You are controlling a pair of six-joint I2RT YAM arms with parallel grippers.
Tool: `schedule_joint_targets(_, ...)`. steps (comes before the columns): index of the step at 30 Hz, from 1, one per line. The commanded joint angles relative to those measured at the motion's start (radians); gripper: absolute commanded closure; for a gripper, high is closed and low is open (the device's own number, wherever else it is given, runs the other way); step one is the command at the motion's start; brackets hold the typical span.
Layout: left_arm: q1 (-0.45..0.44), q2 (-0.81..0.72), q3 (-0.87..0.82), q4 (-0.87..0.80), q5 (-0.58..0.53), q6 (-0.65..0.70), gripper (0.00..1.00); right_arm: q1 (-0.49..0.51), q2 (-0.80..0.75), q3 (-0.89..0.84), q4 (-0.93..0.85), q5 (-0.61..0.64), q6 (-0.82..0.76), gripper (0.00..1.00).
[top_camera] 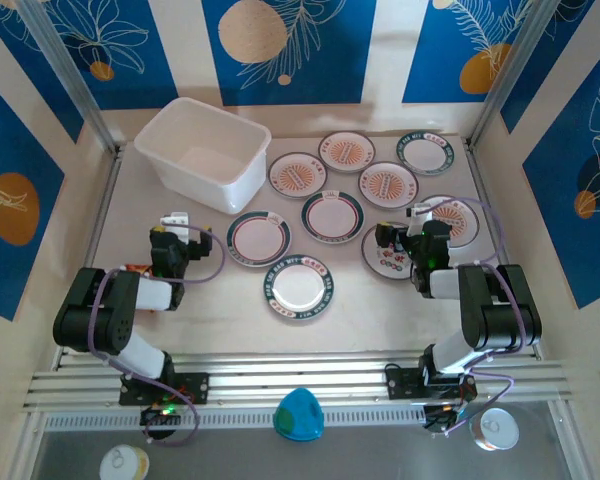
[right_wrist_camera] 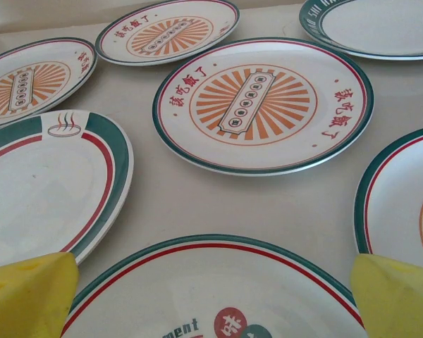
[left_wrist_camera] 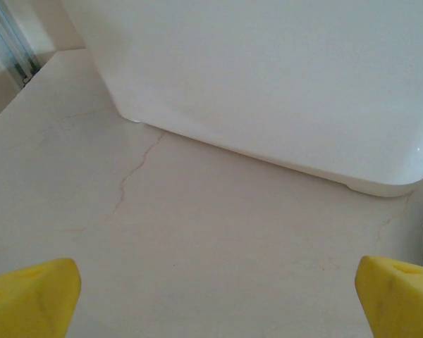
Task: Place the plates into the plastic bin on the countertop
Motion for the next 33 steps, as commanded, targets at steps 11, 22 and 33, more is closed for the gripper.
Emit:
schedule_joint_targets(11, 0.012, 0.006, 0.017, -0.012, 0.024, 0.013, 0.00, -0.011, 0.000, 0.017, 0.004, -0.042, -0.005, 0.01)
schedule_joint_targets(22, 0.012, 0.006, 0.024, -0.027, 0.022, 0.013, 0.00, -0.011, 0.000, 0.019, 0.001, -0.041, -0.005, 0.01)
schedule_joint_targets(33, 0.014, -0.139, 0.059, -0.208, 0.061, 0.024, 0.00, -0.006, -0.225, 0.048, -0.255, 0.061, 0.067, 0.01)
